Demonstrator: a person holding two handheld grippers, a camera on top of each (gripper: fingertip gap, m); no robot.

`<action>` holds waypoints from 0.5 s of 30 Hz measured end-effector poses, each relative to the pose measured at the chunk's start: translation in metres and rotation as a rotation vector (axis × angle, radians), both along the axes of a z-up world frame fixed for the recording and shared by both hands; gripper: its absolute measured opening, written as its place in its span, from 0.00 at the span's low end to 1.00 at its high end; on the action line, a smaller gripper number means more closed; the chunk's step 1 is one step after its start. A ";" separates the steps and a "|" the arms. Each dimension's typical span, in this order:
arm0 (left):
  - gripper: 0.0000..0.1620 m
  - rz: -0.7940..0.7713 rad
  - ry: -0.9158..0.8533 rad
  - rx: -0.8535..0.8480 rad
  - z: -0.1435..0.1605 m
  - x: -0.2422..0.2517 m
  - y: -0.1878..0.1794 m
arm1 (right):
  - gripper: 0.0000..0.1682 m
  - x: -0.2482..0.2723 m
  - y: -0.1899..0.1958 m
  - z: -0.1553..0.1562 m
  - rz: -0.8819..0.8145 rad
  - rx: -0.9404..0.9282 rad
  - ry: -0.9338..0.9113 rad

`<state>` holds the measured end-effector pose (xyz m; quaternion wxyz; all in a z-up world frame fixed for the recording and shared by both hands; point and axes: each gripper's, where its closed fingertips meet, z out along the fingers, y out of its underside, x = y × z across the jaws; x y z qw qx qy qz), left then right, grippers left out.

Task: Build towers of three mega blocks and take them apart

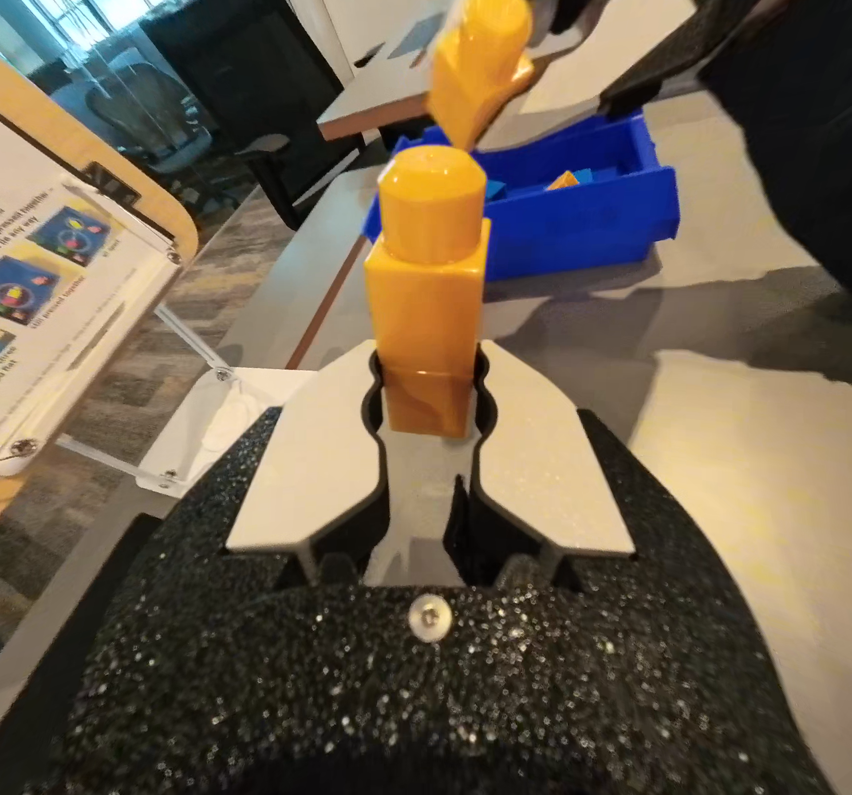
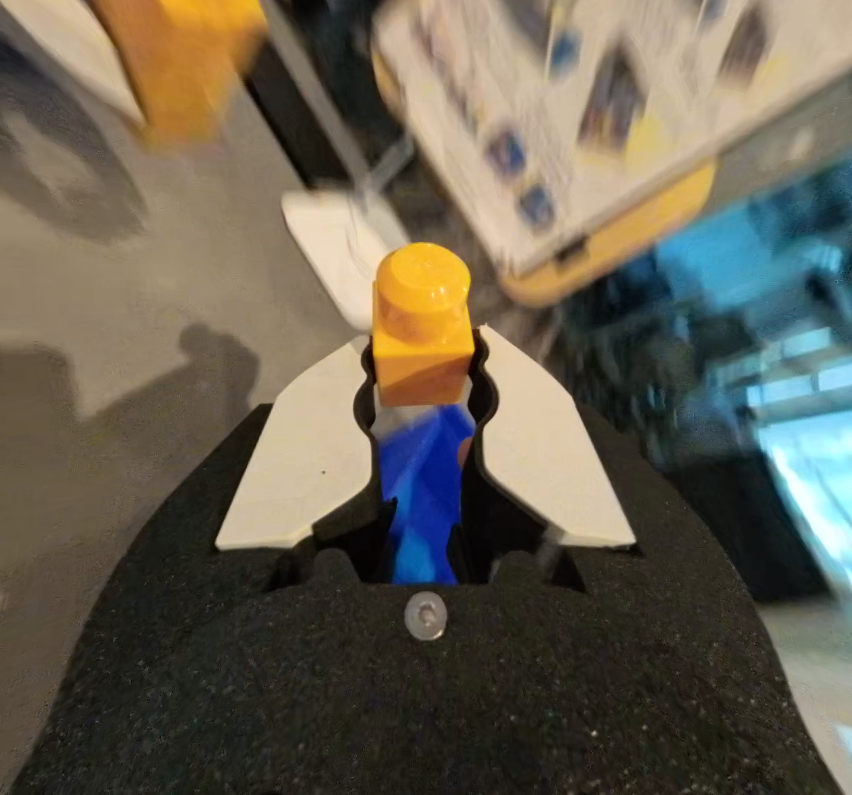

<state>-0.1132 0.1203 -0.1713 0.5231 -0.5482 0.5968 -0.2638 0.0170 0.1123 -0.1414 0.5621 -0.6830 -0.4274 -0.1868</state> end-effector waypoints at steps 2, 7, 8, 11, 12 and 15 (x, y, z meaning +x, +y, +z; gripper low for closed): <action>0.22 0.013 -0.011 0.009 0.001 0.001 0.002 | 0.22 0.063 -0.008 -0.030 -0.276 -0.179 -0.079; 0.22 0.106 -0.055 -0.026 0.004 0.001 0.018 | 0.22 0.154 -0.042 -0.099 -0.676 -0.558 -0.007; 0.23 0.121 -0.058 -0.044 0.003 0.001 0.020 | 0.22 0.162 -0.049 -0.111 -0.714 -0.630 0.021; 0.22 0.164 -0.071 -0.087 0.002 0.001 0.027 | 0.22 0.175 -0.057 -0.131 -0.789 -0.722 0.079; 0.23 0.176 -0.078 -0.094 0.002 0.001 0.029 | 0.25 0.177 -0.056 -0.129 -0.807 -0.714 0.101; 0.23 0.176 -0.085 -0.109 0.002 0.001 0.029 | 0.34 0.166 -0.046 -0.106 -0.759 -0.604 0.144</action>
